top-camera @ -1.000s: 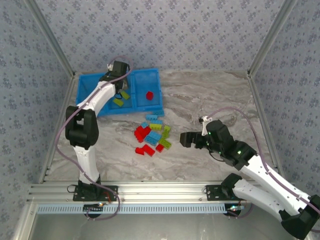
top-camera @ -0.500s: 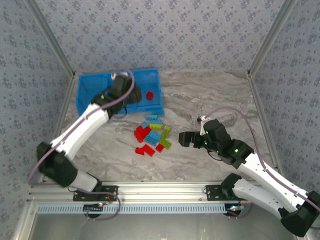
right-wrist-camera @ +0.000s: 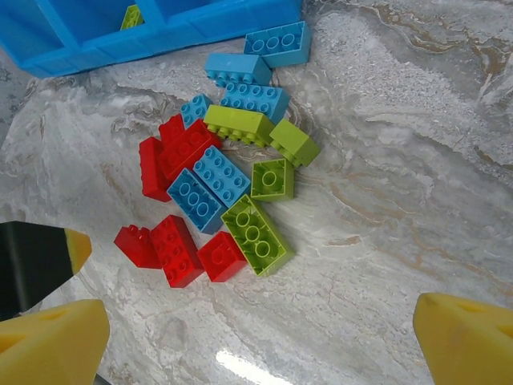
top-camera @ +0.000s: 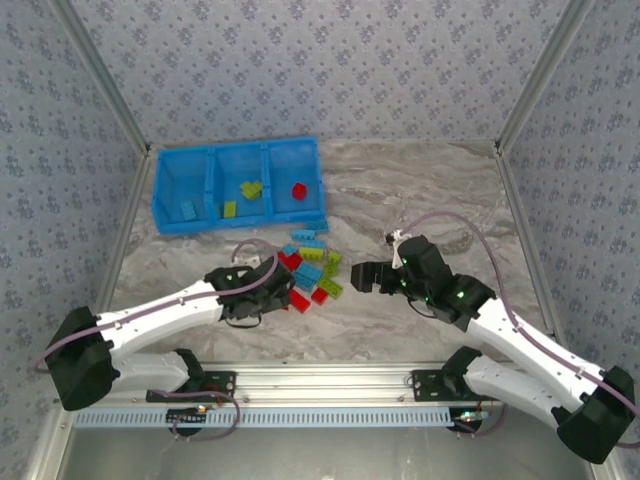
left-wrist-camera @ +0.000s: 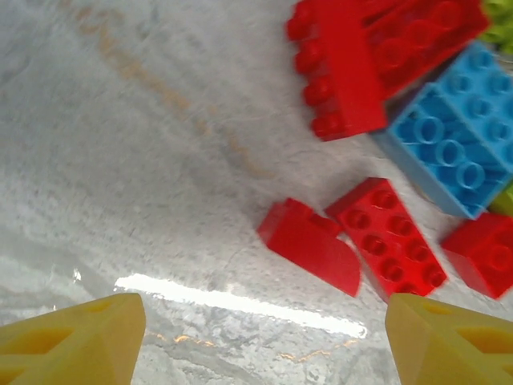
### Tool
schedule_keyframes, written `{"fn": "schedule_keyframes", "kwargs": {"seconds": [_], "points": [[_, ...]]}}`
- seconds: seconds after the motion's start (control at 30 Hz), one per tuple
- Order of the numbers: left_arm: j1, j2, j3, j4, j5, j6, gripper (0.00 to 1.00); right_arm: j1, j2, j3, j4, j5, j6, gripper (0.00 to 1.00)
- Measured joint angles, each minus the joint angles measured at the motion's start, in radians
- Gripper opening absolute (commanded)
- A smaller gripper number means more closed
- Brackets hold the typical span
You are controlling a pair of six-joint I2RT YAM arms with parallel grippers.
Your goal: Sort the legos into containers by color
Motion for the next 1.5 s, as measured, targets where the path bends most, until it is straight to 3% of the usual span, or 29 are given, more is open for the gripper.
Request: {"fn": "schedule_keyframes", "kwargs": {"seconds": [0.1,0.27,0.43,0.93,1.2,1.5], "points": [[0.0,0.045,0.0,0.05,0.013,-0.03,0.84,0.001,-0.007,0.0,-0.001,0.0,0.0,1.0],[0.0,0.171,0.006,0.129,0.066,0.039,0.83,0.001,-0.043,0.0,-0.007,0.01,0.0,1.0],[0.013,0.259,0.016,0.135,0.105,0.083,0.67,0.001,-0.048,0.0,-0.006,0.012,0.0,1.0],[0.037,0.257,-0.024,0.132,0.088,0.093,0.32,0.007,0.014,0.0,0.005,0.006,0.0,1.0],[0.06,0.211,-0.029,0.138,0.067,0.127,0.42,0.047,0.028,0.0,0.03,-0.012,-0.005,1.0],[0.103,0.214,-0.029,0.175,0.04,0.171,0.17,0.058,0.045,0.021,0.028,-0.016,-0.012,1.0]]}}
